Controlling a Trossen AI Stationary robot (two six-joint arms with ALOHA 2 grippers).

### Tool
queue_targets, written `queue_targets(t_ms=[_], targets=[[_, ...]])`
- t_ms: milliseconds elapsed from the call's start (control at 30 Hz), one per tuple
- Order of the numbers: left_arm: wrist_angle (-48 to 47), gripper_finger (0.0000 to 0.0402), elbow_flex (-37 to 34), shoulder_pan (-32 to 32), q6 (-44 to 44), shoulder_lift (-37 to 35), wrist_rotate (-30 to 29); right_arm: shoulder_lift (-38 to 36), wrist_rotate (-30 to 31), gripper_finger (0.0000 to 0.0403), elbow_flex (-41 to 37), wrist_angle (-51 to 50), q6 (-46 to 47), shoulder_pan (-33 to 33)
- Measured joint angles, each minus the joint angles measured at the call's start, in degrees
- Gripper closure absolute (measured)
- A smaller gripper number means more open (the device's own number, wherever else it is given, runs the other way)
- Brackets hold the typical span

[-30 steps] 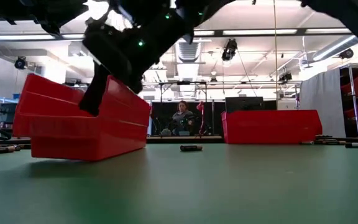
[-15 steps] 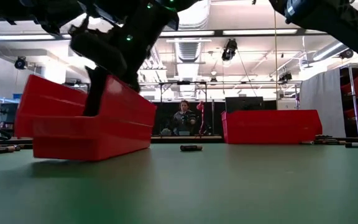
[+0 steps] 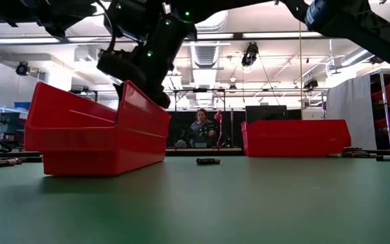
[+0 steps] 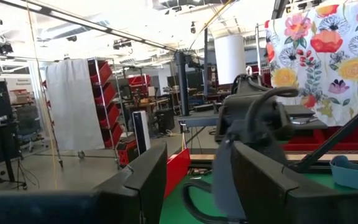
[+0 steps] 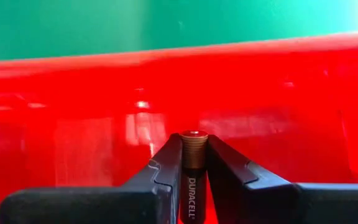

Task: Sort batteries
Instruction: Put the big black battery into the left red bin

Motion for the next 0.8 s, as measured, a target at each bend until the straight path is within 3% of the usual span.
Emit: queue_targets(t_ms=[267,500,800], targets=[[-0.1,0.0244,0.0,0.0,-0.02,0.0,0.0,-0.03,-0.02,0.0348,-0.02,-6.83,-0.58,-1.44],[-0.42,0.0244,0.0,0.0,0.0,-0.02,0.0,-0.11,-0.33,0.0348,-0.02,-5.94,-0.73,-1.24],[-0.65,0.0244,-0.02,0.0,0.69,-0.02,-0.02,-0.11,-13.94,0.0349,0.02,-0.8,-0.67,1.98]])
